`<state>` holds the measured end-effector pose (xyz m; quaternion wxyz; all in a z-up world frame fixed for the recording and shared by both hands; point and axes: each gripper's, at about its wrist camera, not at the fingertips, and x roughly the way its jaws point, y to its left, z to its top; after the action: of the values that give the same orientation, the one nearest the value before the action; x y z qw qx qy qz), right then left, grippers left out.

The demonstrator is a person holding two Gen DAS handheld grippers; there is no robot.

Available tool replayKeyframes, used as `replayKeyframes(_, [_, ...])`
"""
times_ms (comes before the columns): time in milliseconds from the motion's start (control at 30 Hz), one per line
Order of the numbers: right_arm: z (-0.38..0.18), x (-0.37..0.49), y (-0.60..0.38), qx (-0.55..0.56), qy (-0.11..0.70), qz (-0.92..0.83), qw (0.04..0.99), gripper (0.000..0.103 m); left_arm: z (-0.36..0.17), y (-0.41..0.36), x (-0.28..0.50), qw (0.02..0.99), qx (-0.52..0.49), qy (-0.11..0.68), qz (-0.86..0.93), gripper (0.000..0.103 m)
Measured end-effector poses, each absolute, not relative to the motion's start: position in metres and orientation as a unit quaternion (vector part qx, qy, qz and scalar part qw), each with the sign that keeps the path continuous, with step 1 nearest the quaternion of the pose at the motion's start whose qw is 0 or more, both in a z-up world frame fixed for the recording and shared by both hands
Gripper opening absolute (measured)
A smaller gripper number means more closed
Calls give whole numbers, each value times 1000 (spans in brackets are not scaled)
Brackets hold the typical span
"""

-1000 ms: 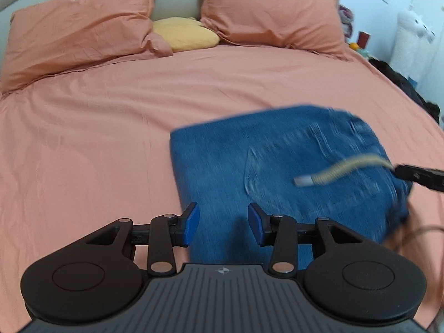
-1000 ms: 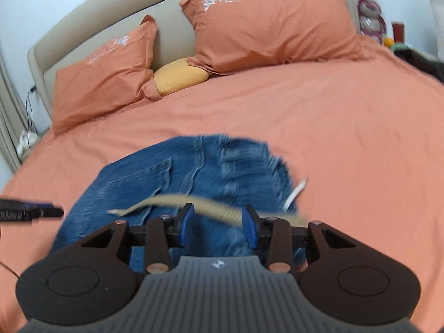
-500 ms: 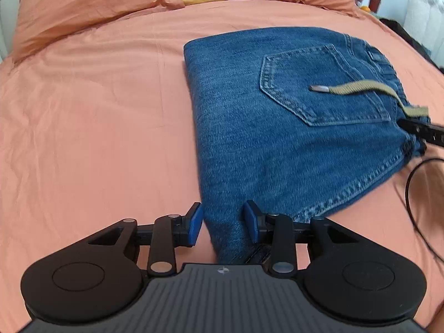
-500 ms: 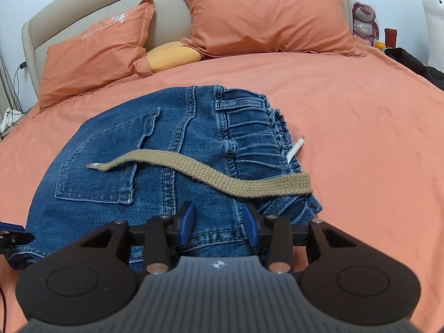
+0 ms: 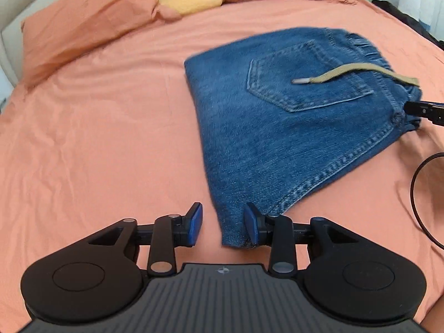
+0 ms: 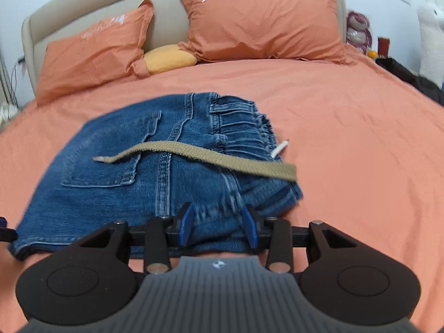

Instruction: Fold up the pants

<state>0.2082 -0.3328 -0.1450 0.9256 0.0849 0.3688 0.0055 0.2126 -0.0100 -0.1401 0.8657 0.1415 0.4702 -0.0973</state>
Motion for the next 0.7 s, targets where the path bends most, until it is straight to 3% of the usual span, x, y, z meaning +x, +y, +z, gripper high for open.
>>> replayKeyframes(100, [-139, 192, -343, 124, 365, -6, 923, 47, -128, -11, 207, 870, 141, 462, -98, 52])
replayKeyframes(167, [-133, 183, -347, 143, 355, -15, 924, 59, -119, -12, 206, 874, 147, 453, -97, 52])
replayKeyframes(267, [-125, 172, -354, 173, 338, -25, 925, 71, -108, -15, 209, 876, 166, 442, -99, 52])
replayKeyframes(467, [-132, 167, -378, 280, 340, -42, 897, 73, -89, -6, 242, 880, 151, 438, -107, 52])
replayKeyframes(567, [-147, 169, -399, 365, 345, -37, 864, 73, -83, 15, 272, 880, 58, 456, -118, 62])
replayKeyframes(667, [-160, 176, -412, 416, 345, -35, 841, 73, -88, 31, 300, 868, -12, 479, -134, 64])
replayKeyframes(700, [-164, 179, -414, 424, 344, -37, 837, 73, -92, 34, 308, 864, -26, 483, -137, 71])
